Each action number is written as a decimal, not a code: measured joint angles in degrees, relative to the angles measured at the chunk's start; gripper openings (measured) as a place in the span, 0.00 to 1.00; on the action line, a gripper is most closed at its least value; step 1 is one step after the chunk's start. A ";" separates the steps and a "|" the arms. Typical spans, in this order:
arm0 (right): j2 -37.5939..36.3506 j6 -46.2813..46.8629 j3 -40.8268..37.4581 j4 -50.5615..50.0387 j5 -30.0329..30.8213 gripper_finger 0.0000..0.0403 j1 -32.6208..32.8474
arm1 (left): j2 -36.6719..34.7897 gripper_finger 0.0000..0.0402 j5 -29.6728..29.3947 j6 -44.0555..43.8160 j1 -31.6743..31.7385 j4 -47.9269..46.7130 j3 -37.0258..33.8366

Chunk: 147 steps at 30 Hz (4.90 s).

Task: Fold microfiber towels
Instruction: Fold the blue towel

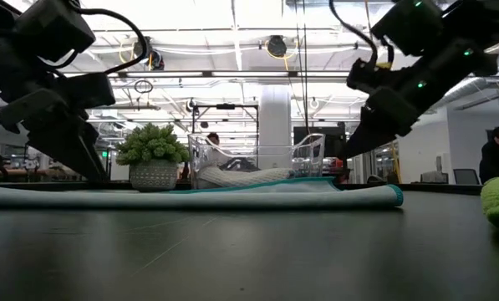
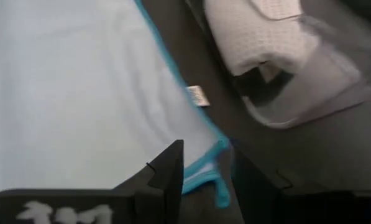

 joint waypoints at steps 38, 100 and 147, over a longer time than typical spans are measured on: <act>11.21 -21.08 0.02 10.93 -12.91 0.26 -8.67 | 0.00 0.52 -1.01 3.07 1.40 -0.72 0.00; -2.27 -3.16 0.00 -16.66 -7.41 0.49 -7.03 | 0.00 0.52 -2.78 4.18 1.44 -0.01 0.02; 3.45 19.82 9.79 -19.70 23.68 0.47 23.54 | 3.48 0.52 -2.75 3.27 3.67 10.89 -0.04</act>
